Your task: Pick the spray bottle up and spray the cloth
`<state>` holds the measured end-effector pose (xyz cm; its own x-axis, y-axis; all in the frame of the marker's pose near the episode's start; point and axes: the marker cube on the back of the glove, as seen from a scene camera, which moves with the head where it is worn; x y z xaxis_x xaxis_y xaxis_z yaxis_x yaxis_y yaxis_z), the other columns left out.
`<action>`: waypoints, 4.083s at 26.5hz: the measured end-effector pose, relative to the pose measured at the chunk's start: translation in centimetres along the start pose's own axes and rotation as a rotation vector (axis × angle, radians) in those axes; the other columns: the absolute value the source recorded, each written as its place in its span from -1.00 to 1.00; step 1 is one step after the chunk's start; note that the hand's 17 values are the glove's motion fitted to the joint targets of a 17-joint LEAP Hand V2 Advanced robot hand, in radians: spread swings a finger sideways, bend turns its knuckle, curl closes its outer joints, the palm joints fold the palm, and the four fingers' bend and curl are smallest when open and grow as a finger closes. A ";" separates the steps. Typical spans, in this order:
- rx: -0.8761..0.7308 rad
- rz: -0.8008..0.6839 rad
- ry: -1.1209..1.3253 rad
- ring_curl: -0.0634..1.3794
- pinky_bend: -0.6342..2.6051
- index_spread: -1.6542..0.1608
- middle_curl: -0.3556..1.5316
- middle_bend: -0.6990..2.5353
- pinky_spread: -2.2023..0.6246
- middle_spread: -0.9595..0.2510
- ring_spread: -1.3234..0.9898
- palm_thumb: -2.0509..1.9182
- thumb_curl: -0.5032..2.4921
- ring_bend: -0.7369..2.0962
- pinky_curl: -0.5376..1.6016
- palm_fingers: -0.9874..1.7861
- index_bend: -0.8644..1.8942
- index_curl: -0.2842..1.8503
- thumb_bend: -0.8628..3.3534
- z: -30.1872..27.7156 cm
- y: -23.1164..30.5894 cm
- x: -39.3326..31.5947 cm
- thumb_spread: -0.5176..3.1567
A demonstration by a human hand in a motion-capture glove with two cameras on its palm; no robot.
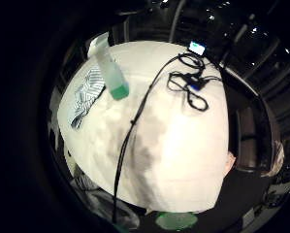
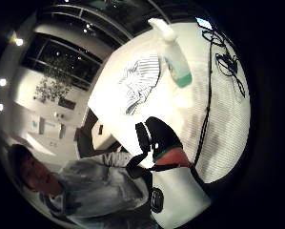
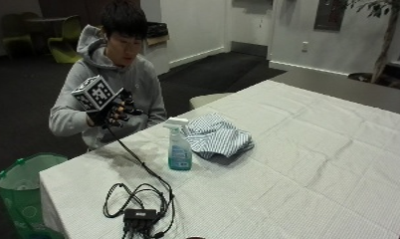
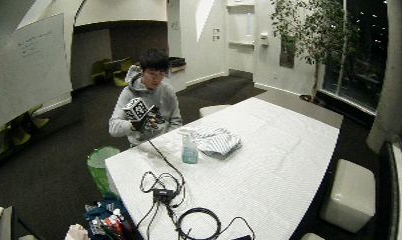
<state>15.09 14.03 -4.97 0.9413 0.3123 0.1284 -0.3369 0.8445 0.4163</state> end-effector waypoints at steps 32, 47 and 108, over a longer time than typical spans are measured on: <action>0.069 0.192 -0.428 -0.57 -0.26 0.46 -0.29 -0.44 0.73 0.64 0.21 0.27 -0.46 -0.26 -0.17 -0.35 -0.32 -0.62 -0.61 8.8 -8.2 2.3 -0.22; 0.106 0.217 -0.538 -0.55 -0.25 0.46 -0.27 -0.41 0.72 0.65 0.21 0.30 -0.45 -0.26 -0.17 -0.33 -0.31 -0.64 -0.60 11.7 -11.6 0.9 -0.22; -0.245 -0.056 -0.532 -0.31 -0.41 0.62 -0.09 -0.19 0.37 0.50 -0.02 0.51 -0.23 -0.11 -0.15 0.74 0.02 -0.24 -0.60 10.0 -21.6 -10.3 -0.61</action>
<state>12.85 -11.82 -6.26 0.8180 0.0564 0.5724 -0.2220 0.9490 0.2238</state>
